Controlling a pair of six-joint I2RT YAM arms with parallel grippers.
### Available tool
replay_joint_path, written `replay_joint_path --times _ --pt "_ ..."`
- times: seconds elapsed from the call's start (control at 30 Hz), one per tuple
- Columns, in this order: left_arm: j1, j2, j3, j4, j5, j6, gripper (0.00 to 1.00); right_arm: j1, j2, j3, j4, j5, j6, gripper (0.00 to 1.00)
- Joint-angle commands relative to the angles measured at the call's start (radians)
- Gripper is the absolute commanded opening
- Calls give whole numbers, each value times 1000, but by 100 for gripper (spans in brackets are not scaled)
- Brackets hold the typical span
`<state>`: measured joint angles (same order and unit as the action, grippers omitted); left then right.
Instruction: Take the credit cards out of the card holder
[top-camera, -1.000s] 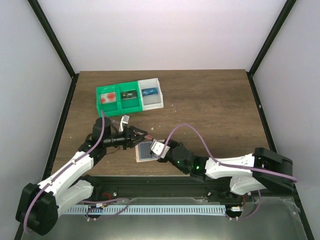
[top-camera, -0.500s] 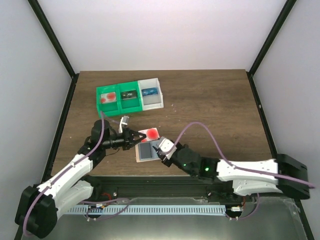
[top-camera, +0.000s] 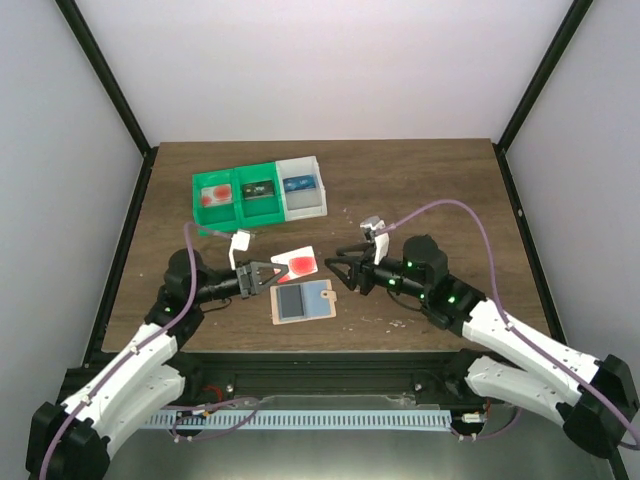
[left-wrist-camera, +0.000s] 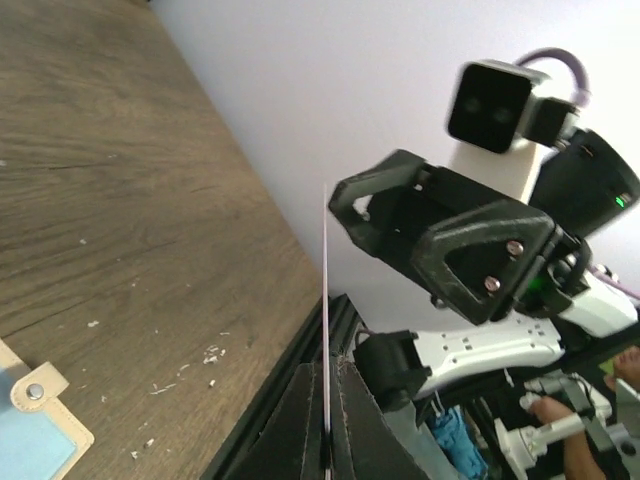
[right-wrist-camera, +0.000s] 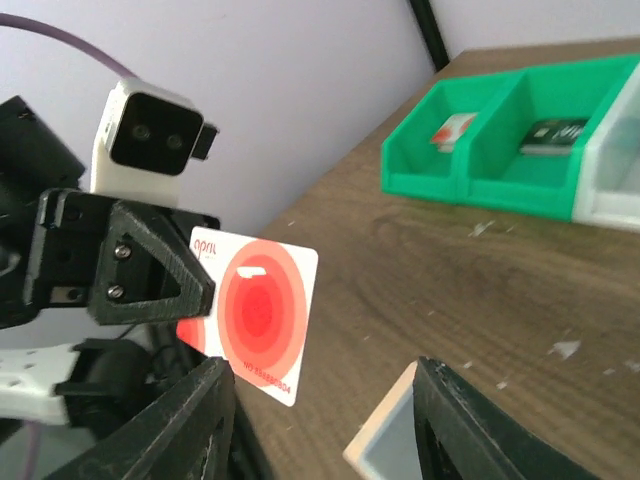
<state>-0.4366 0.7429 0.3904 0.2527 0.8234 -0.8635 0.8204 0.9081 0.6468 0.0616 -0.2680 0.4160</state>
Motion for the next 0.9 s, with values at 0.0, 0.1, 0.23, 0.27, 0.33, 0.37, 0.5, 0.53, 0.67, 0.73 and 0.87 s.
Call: replay_joint_path --times 0.0,0.1,0.23,0.27,0.33,0.37,0.5,0.53,0.67,0.73,0.87 --pt "-2 12 -8 115 117 60 0 -71 3 -21 79 -329 166 50" --pt "-2 16 -3 137 142 62 0 -75 28 -28 130 -387 202 50" --pt "-2 19 2 166 167 61 0 -76 94 -23 165 -448 217 47" --pt "-2 22 5 166 175 63 0 -76 104 -30 192 -468 230 44" --pt "-2 28 10 175 203 58 0 -77 115 -47 268 -496 262 31" --pt "-2 28 13 179 215 56 0 -76 118 -53 294 -502 276 24" --pt "-2 16 37 103 194 68 19 -78 122 -66 373 -513 326 1" --pt "-2 14 47 77 179 70 31 -78 117 -73 400 -507 342 0" --pt "-1 11 87 7 105 45 58 -81 62 -132 495 -436 424 0" --pt "-1 2 69 76 87 -39 60 -80 47 -160 557 -409 475 1" --pt "-1 -19 -14 349 75 -226 51 -81 55 -197 669 -399 566 1"
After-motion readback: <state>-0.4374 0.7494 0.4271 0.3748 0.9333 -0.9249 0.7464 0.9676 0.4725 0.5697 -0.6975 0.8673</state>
